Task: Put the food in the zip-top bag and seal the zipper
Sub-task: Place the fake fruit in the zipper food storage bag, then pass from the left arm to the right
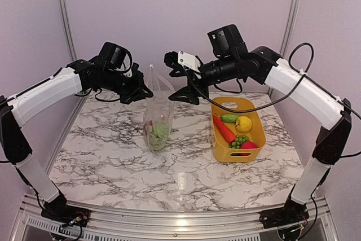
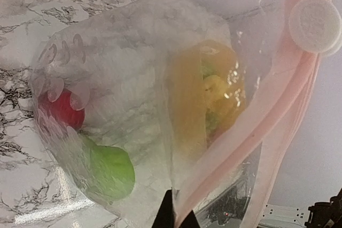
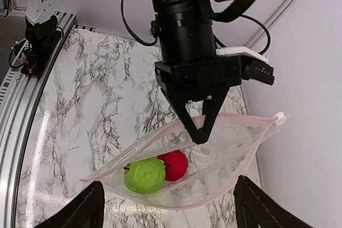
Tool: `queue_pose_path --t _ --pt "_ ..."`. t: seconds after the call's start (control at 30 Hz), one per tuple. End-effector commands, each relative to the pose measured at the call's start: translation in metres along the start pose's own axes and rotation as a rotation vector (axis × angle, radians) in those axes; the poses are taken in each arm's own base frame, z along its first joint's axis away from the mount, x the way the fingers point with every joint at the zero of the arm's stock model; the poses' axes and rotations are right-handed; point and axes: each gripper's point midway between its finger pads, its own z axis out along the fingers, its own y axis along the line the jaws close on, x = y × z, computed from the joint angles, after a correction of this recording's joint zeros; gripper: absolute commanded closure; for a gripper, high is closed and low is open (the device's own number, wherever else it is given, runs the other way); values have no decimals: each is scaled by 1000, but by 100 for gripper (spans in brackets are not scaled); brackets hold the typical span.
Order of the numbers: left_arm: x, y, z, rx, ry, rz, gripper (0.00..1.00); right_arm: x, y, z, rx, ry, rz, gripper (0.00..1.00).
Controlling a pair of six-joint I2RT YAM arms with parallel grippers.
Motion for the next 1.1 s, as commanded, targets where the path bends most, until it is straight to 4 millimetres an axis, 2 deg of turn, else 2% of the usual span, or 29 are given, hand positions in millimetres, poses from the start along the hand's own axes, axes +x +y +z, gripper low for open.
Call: queue_pose_path --t 0.0,0.1,0.23,0.5,0.67,0.83,0.97,1.0,1.07 --pt "1 -8 -7 28 0 30 100 9 47 -28 -155 13 -167 23" --pt "3 -7 -8 16 15 46 100 22 51 -27 -177 62 -227 30" --pt "6 -6 -5 17 34 54 100 24 45 -18 -170 74 -257 32" --pt "7 -12 0 41 67 59 100 37 47 17 -210 141 -340 36" --pt "9 -12 0 42 77 62 100 51 56 30 -241 188 -410 42" --pt "10 -11 -1 34 80 63 100 63 68 34 -278 239 -476 60" --pt "12 -12 -2 38 89 65 77 53 68 35 -272 213 -477 86" --pt "12 -11 -3 36 88 67 74 47 66 35 -261 199 -470 91" --pt "11 -12 -7 25 83 77 71 37 62 35 -239 172 -460 94"
